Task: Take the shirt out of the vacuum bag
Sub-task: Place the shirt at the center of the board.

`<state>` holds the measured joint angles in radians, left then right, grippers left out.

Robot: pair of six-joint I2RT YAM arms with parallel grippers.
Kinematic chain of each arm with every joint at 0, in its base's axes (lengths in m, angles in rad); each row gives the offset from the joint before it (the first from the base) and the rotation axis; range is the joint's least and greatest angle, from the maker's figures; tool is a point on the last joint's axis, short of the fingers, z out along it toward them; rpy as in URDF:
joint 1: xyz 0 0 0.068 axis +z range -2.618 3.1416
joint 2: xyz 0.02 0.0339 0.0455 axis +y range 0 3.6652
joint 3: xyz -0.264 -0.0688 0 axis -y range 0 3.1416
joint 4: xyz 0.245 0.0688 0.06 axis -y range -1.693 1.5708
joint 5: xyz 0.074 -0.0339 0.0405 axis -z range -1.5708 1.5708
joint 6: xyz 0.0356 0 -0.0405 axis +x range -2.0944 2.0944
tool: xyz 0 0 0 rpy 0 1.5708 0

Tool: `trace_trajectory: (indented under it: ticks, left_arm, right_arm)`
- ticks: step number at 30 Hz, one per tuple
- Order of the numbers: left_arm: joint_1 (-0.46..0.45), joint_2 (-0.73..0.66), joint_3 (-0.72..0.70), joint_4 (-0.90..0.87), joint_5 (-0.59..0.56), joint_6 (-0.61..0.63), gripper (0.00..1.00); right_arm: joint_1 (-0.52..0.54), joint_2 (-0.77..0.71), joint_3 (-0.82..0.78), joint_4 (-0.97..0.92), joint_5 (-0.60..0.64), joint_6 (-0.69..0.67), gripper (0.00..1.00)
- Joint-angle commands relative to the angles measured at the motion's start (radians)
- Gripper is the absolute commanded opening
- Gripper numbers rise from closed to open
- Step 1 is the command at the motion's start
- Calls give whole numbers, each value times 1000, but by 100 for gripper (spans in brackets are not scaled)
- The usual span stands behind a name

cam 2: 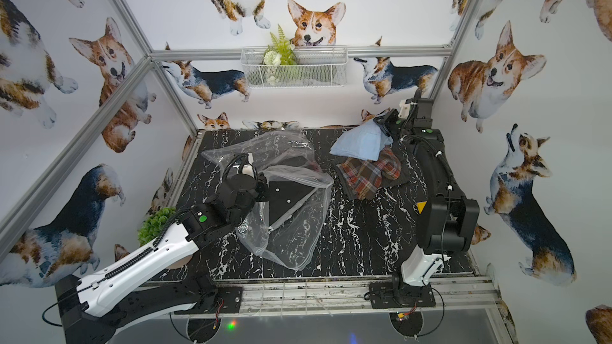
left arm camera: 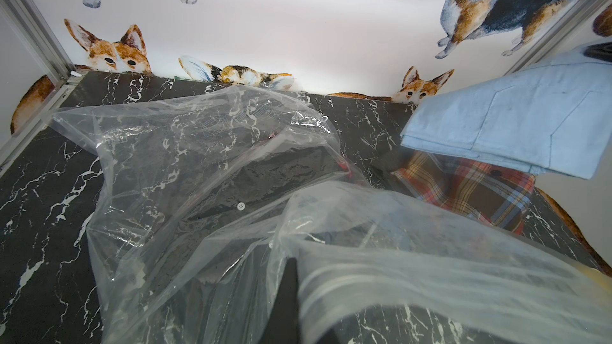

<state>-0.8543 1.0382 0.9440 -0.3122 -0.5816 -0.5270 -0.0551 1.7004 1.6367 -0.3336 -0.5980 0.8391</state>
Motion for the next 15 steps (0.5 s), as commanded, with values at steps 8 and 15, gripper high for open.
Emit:
trace_trajectory:
  ticks: [8,15]
  left_arm:
    - [-7,14,0,20,-12,-5,0]
    - [-21,20,-22,22,-7,-15,0]
  right_arm:
    - [1,25,43,56,5,-91,0]
    - [0,11,-354,276,37,-57,0]
